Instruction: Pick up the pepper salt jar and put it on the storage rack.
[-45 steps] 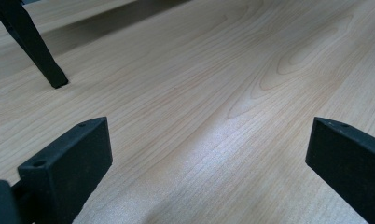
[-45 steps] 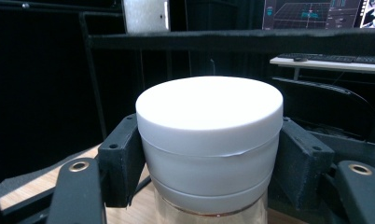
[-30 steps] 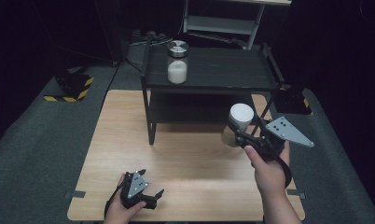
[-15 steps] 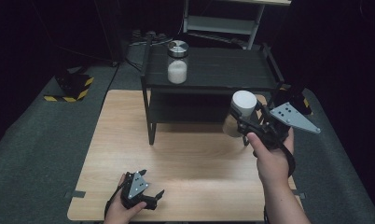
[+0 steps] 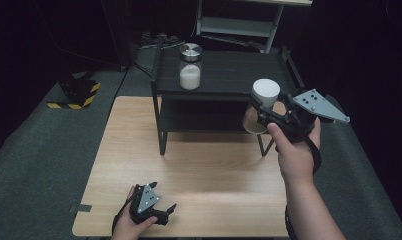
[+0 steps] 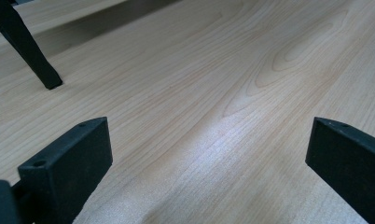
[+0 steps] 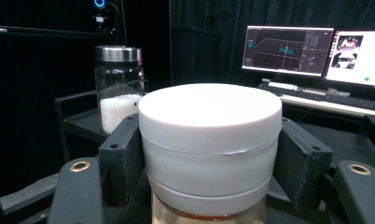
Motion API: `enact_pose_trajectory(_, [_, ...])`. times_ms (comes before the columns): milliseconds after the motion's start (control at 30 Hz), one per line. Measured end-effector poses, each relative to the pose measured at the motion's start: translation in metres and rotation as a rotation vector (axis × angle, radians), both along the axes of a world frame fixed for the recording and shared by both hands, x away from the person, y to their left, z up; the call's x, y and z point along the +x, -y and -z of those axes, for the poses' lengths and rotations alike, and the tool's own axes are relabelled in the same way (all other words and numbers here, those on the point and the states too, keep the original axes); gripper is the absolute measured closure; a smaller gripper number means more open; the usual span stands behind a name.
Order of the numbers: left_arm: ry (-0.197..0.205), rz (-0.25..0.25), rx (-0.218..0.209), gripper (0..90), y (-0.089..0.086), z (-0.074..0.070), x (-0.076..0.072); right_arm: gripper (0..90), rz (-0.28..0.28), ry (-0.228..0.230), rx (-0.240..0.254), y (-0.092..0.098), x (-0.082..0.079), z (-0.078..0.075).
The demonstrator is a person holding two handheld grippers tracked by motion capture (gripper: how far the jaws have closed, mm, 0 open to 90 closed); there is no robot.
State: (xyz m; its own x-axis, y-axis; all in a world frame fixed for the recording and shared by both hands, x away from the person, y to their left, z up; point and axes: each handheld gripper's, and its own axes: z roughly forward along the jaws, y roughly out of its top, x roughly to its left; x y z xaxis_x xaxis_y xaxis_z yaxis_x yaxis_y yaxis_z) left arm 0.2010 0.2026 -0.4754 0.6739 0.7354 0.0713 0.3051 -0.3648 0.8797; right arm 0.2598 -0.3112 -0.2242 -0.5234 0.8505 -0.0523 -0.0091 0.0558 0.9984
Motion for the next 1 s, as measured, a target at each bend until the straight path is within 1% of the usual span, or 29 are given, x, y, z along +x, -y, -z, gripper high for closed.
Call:
enact_pose_trajectory(133, [-0.005, 0.003, -0.002, 0.9, -0.001, 0.000, 0.001, 34.0, -0.004, 0.000, 0.006, -0.002, 0.004, -0.008])
enact_pose_trajectory(367, [0.002, 0.001, 0.002, 0.9, 0.000, 0.000, -0.001, 34.2, 0.009, 0.011, 0.007, -0.006, 0.010, -0.020])
enact_pose_trajectory(533, [0.001, -0.001, -0.004, 0.9, -0.001, 0.000, -0.001, 34.3, 0.013, 0.006, 0.021, -0.007, 0.017, -0.027])
enact_pose_trajectory(733, [0.001, 0.004, -0.004, 0.9, -0.001, 0.000, 0.000, 34.3, 0.030, 0.012, 0.032, -0.011, 0.025, -0.037])
enact_pose_trajectory(1000, [-0.001, 0.007, -0.011, 0.9, -0.003, 0.001, 0.000, 34.3, 0.063, 0.004, 0.045, -0.019, 0.043, -0.048])
